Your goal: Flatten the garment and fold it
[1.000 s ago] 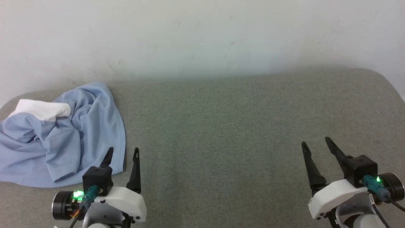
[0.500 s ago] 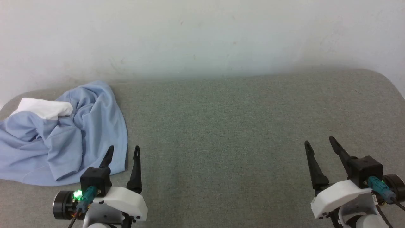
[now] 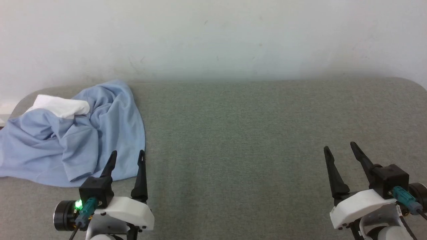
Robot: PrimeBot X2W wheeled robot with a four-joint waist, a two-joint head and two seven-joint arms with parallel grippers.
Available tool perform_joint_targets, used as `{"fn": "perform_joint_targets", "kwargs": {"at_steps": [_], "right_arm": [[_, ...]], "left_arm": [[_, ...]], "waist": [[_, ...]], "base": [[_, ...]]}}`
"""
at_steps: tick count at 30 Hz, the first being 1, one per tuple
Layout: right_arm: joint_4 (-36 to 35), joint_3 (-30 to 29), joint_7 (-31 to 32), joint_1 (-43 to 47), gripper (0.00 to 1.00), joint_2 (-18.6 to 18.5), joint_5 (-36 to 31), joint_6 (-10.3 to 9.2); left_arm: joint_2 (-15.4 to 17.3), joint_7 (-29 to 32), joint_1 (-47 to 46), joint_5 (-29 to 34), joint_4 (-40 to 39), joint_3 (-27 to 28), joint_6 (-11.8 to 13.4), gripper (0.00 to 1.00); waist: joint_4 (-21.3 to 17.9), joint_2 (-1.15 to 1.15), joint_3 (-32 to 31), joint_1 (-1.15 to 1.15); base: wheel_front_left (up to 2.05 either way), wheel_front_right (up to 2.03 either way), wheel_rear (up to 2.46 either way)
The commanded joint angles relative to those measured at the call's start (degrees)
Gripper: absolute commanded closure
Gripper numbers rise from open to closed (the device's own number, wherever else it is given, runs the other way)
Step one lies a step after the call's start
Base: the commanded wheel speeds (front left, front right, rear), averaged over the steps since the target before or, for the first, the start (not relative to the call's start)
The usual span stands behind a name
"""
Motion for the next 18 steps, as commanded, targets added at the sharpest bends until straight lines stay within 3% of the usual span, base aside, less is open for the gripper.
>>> {"fn": "perform_joint_targets", "kwargs": {"at_steps": [1,18], "right_arm": [[-0.41,-0.06,-0.45,0.45,0.0,0.06,0.02,-0.02],[-2.92,1.48,-0.38,1.14,0.0,0.1,-2.32,-0.03]], "left_arm": [[-0.04,-0.47,-0.72,-0.56,-0.26,0.12,0.36,0.0],[-0.06,-2.51,-0.8,-2.64,0.12,1.3,0.73,0.0]], "waist": [[0.77,0.0,0.08,0.0],[7.49,0.0,0.31,0.0]], "base": [[0.0,0.0,0.0],[0.0,0.0,0.0]]}}
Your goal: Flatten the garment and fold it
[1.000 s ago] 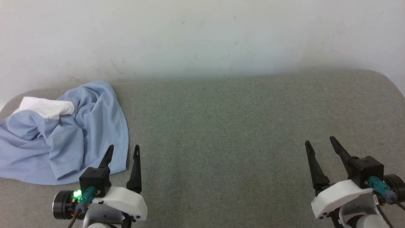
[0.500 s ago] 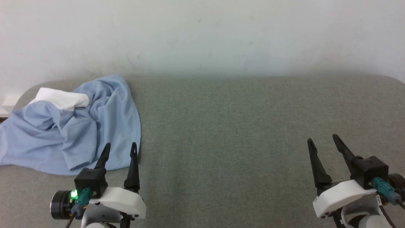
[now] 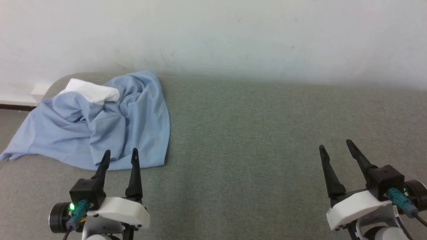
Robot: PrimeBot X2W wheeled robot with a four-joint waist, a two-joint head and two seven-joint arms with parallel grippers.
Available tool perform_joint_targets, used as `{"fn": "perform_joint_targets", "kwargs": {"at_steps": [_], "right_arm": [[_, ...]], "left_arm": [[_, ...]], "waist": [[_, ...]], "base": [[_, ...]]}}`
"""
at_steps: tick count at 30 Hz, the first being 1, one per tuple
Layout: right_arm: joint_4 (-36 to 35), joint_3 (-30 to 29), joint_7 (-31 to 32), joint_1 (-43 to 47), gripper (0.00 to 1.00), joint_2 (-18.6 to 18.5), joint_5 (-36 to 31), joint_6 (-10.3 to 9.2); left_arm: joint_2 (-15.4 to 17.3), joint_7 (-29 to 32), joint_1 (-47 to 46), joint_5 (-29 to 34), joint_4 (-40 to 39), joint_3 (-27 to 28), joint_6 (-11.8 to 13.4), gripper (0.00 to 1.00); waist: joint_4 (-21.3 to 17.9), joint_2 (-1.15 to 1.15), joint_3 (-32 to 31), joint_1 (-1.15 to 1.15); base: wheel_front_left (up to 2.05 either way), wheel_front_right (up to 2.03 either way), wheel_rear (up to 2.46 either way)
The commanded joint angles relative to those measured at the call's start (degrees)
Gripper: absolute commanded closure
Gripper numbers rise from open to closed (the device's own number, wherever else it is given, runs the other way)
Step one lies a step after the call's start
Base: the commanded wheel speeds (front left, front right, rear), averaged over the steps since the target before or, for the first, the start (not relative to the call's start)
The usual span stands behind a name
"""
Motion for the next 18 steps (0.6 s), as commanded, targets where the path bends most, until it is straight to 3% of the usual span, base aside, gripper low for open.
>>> {"fn": "perform_joint_targets", "kwargs": {"at_steps": [1,18], "right_arm": [[-0.59,0.05,-0.26,0.57,0.0,0.09,-0.27,-0.03],[-2.27,0.66,-0.36,1.2,0.0,0.12,-0.05,-0.04]], "left_arm": [[-0.06,-0.62,-0.75,-0.65,-0.06,0.43,0.28,0.0],[-0.08,-2.65,-0.68,-3.38,0.17,1.34,0.02,0.0]], "waist": [[1.48,0.0,0.01,0.0],[8.68,0.0,0.14,0.0]], "base": [[0.0,0.0,0.0],[0.0,0.0,0.0]]}}
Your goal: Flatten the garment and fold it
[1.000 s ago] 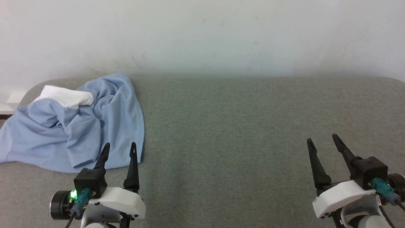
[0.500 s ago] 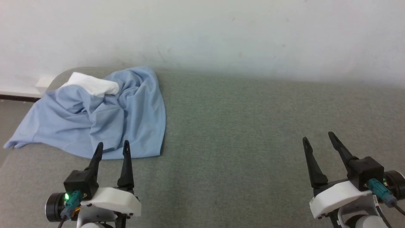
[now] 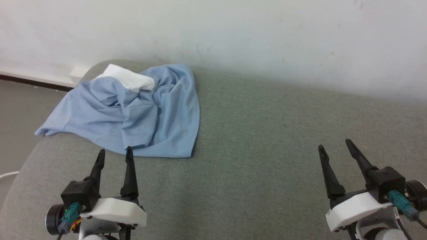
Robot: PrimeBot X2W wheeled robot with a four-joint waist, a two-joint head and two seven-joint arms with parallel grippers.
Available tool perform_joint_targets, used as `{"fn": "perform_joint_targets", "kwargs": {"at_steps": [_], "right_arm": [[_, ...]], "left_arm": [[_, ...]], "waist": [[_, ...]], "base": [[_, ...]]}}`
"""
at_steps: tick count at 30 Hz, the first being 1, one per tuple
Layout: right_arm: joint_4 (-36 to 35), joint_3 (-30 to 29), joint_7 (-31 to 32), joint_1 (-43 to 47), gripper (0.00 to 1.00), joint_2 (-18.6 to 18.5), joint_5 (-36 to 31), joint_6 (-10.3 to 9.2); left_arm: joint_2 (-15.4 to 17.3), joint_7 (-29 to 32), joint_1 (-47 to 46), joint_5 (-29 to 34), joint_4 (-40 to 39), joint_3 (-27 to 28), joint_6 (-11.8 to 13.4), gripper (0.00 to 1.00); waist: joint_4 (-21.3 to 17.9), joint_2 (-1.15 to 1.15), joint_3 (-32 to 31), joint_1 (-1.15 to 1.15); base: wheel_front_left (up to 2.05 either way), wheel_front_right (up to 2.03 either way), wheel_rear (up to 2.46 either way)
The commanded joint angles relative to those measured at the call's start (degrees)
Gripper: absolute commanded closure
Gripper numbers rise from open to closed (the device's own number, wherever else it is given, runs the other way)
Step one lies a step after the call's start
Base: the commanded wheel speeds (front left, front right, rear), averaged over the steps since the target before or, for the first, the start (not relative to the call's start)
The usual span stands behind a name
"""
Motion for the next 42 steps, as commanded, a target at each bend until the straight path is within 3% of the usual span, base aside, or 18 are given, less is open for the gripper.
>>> {"fn": "perform_joint_targets", "kwargs": {"at_steps": [1,10,21,28,42], "right_arm": [[-0.53,0.08,-0.36,0.51,0.0,0.11,0.05,-0.04],[-1.89,0.38,-0.1,0.18,0.0,0.13,-0.3,-0.04],[-6.85,2.24,2.44,-4.26,0.0,-0.96,-2.61,-0.05],[-8.96,3.32,3.28,-7.65,0.0,-2.99,-1.91,-0.05],[-8.93,2.95,2.05,-12.23,0.0,-3.88,-0.74,-0.06]], "left_arm": [[-0.08,-0.62,-0.66,-0.48,0.17,0.31,-0.05,0.0],[-0.09,-1.69,-3.17,-1.69,0.15,1.11,-0.26,0.0],[0.38,-3.01,-19.27,-3.49,1.66,5.92,-2.6,0.0],[7.88,-0.79,-34.07,-4.32,11.45,5.71,-5.13,0.0],[18.15,17.44,-50.67,-12.91,38.37,6.38,-6.94,0.0]], "waist": [[1.39,0.0,0.07,0.0],[3.42,0.0,1.8,0.0],[-0.54,0.0,11.72,0.0],[-4.24,0.0,19.31,0.0],[-8.87,0.0,28.66,0.0]], "base": [[0.0,0.0,0.0],[0.0,0.0,0.0],[0.0,0.0,0.0],[0.0,0.0,0.0],[0.0,0.0,0.0]]}}
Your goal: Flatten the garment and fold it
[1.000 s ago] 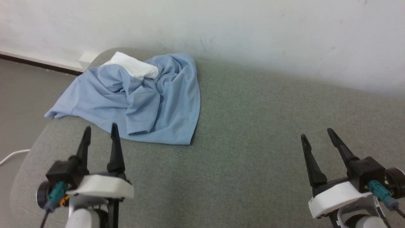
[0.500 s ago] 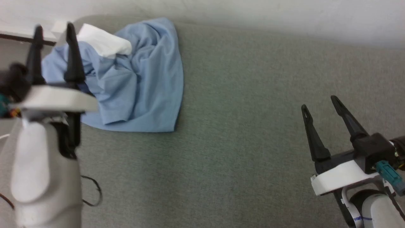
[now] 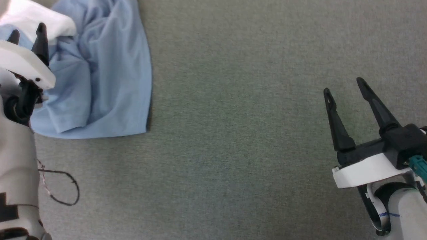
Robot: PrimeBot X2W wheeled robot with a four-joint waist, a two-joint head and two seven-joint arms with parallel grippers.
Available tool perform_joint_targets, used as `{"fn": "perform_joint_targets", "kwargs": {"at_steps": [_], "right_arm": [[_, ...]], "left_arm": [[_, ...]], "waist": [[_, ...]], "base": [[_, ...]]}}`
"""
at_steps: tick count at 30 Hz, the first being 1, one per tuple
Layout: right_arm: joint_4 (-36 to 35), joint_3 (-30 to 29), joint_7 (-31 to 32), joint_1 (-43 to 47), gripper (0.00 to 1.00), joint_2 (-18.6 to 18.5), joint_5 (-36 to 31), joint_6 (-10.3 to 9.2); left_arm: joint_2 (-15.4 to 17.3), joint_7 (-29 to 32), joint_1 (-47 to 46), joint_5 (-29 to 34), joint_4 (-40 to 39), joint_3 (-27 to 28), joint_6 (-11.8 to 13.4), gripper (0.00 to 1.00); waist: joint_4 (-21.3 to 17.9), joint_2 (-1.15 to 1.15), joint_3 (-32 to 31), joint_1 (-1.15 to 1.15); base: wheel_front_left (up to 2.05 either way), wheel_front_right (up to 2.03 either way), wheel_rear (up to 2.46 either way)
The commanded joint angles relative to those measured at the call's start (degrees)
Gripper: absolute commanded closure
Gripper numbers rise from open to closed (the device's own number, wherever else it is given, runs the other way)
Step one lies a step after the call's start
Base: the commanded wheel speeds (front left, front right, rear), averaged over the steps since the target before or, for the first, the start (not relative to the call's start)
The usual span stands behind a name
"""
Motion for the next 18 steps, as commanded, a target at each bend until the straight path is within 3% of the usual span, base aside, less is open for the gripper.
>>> {"fn": "perform_joint_targets", "kwargs": {"at_steps": [1,10,11,12,15,18], "right_arm": [[-0.46,-0.26,-0.59,-1.23,0.0,-0.07,0.22,-0.06],[-1.89,-1.49,-0.92,-2.62,0.0,-0.23,0.4,-0.06],[-1.93,-1.48,-1.06,-2.9,0.0,-0.2,0.49,-0.06],[-1.88,-1.51,-1.22,-3.08,0.0,-0.16,0.58,-0.06],[-1.52,-1.58,-1.74,-3.41,0.0,0.16,0.86,-0.06],[-0.56,-1.7,-2.27,-3.11,0.0,0.64,1.09,-0.06]], "left_arm": [[1.02,1.44,-1.7,-0.43,2.19,-0.2,-0.43,0.0],[3.64,17.36,-5.09,-4.54,15.85,-0.95,-0.92,0.01],[4.03,18.06,-5.38,-4.67,16.45,-1.12,-0.98,0.69],[4.27,19.17,-5.56,-4.84,17.19,-1.39,-1.05,1.0],[5.31,22.57,-6.05,-5.18,19.15,-2.12,-1.14,1.0],[6.81,22.13,-5.81,-3.69,18.83,-2.93,1.2,1.0]], "waist": [[-2.94,0.0,3.85,-0.01],[-3.4,0.0,6.74,-0.01],[-3.47,0.0,6.9,-0.01],[-3.48,0.0,6.91,-0.01],[-3.59,0.0,6.44,-0.01],[-3.72,0.0,4.34,-0.01]], "base": [[0.0,0.0,0.0],[0.0,0.0,0.0],[0.0,0.0,0.0],[0.0,0.0,0.0],[0.0,0.0,0.0],[0.0,0.0,0.0]]}}
